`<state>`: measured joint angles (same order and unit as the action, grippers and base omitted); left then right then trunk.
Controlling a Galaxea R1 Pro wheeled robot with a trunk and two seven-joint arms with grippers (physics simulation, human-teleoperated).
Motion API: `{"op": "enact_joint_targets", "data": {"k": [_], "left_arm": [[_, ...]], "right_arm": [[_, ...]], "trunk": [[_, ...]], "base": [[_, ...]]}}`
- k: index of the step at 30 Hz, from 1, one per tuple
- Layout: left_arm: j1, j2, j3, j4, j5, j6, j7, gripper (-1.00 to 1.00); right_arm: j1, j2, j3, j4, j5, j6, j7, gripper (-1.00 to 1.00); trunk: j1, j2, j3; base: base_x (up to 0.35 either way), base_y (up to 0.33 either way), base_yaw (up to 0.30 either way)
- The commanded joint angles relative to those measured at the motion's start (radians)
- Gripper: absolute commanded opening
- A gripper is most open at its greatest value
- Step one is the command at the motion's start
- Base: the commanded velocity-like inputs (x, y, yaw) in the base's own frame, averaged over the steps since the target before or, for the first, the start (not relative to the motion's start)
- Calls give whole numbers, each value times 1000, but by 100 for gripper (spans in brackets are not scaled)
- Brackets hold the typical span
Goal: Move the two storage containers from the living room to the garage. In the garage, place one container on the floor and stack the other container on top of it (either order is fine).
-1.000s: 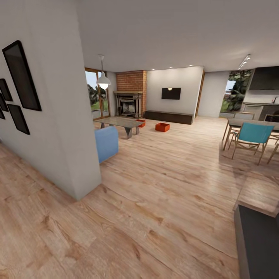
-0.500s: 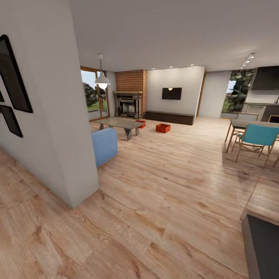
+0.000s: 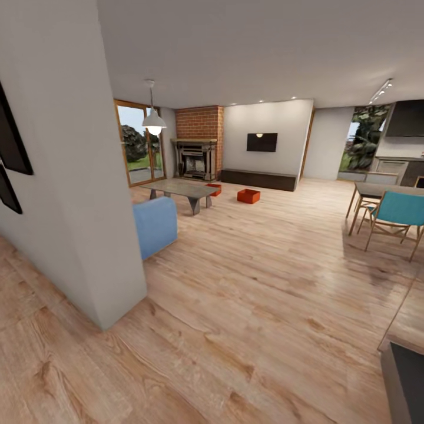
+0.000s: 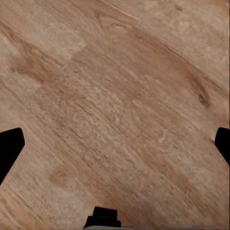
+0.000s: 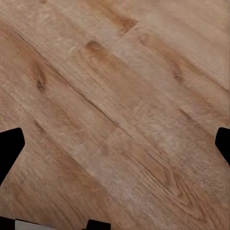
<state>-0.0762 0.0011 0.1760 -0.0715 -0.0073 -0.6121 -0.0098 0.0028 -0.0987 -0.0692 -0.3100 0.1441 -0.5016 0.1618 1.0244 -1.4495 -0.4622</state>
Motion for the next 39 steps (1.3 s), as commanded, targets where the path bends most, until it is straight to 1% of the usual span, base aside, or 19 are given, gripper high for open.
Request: {"op": "enact_joint_targets", "data": {"k": [1, 2, 5, 7, 16, 23, 31, 39], "left_arm": [[-1, 5, 2, -12, -2, 27, -49, 100], [-1, 6, 2, -18, -3, 44, -90, 100], [-1, 7, 2, -23, -3, 56, -119, 100], [-1, 6, 2, -24, -3, 60, -126, 100], [-1, 2, 3, -25, -4, 62, -130, 100], [-1, 7, 4, -25, -3, 59, -131, 100], [-1, 2, 3, -25, -3, 58, -130, 100], [-1, 3, 3, -25, -3, 58, -129, 100]], "right_arm": [[0, 1, -8, -1, 10, -2, 4, 100], [0, 1, -8, -1, 10, -2, 4, 100], [0, 1, -7, -2, 11, -2, 4, 100], [0, 1, -7, -1, 11, -2, 4, 100], [0, 1, -7, -1, 10, -4, 4, 100], [0, 1, -8, 0, 9, -5, 4, 100], [0, 1, -5, 0, 9, -5, 4, 100], [0, 1, -6, 2, 9, -5, 4, 100]], "trunk": [[1, 0, -1], [1, 0, -1], [1, 0, -1], [1, 0, -1], [1, 0, -1], [1, 0, -1], [1, 0, -1], [1, 0, -1]], "base": [[326, 0, 0], [326, 0, 0], [326, 0, 0], [326, 0, 0], [326, 0, 0], [326, 0, 0], [326, 0, -2], [326, 0, -230]]}}
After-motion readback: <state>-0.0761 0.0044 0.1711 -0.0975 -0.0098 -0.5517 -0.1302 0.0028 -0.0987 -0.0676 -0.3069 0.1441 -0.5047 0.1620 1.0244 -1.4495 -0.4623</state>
